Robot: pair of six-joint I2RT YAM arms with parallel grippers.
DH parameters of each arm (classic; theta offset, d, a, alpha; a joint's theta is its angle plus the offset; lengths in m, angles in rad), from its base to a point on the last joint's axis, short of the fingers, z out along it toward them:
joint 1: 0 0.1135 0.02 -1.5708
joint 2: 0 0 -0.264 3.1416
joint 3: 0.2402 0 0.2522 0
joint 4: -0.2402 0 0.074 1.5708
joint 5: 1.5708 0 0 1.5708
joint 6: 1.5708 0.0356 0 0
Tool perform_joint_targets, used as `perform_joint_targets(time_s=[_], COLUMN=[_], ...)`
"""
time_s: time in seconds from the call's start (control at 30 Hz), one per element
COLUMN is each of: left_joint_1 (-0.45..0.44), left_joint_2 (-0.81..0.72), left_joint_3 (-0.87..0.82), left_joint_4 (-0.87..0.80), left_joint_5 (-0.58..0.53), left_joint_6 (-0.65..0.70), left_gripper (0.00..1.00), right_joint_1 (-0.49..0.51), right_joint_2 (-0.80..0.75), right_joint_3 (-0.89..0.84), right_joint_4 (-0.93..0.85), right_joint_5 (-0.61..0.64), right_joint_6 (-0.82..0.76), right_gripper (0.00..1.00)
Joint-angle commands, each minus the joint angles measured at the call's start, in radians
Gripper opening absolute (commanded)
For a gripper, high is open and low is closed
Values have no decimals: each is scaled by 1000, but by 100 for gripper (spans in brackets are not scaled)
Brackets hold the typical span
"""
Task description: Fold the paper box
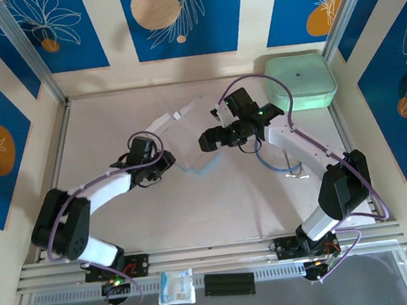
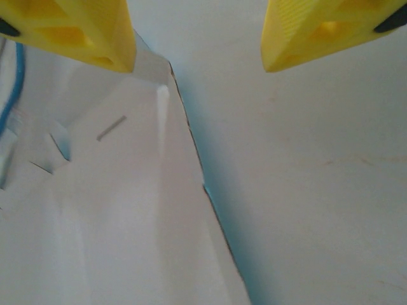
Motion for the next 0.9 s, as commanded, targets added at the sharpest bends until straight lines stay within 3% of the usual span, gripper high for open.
perform_joint_targets(time_s=[0.0,0.4,0.7,0.87], left_joint_1=[-13,-13,-11,-6], left_joint_2=[85,286,149,129], left_joint_3=[80,255,181,178], left_joint_4=[127,-17,-70,-103], left_joint_5=[-21,-92,-241,-233], left_joint_6=[-28,-49,-57,-62], left_gripper=[52,37,37,39], right_joint_1=[6,-7,-8,-8], right_joint_2=[-56,-127,-157,-152], right_joint_3=[-36,-91,-108,-112], right_joint_4=[-30,-26,-22,-18], right_joint_5=[-1,82,90,91], right_joint_6=[13,7,2,3], right_gripper=[93,93,93,93])
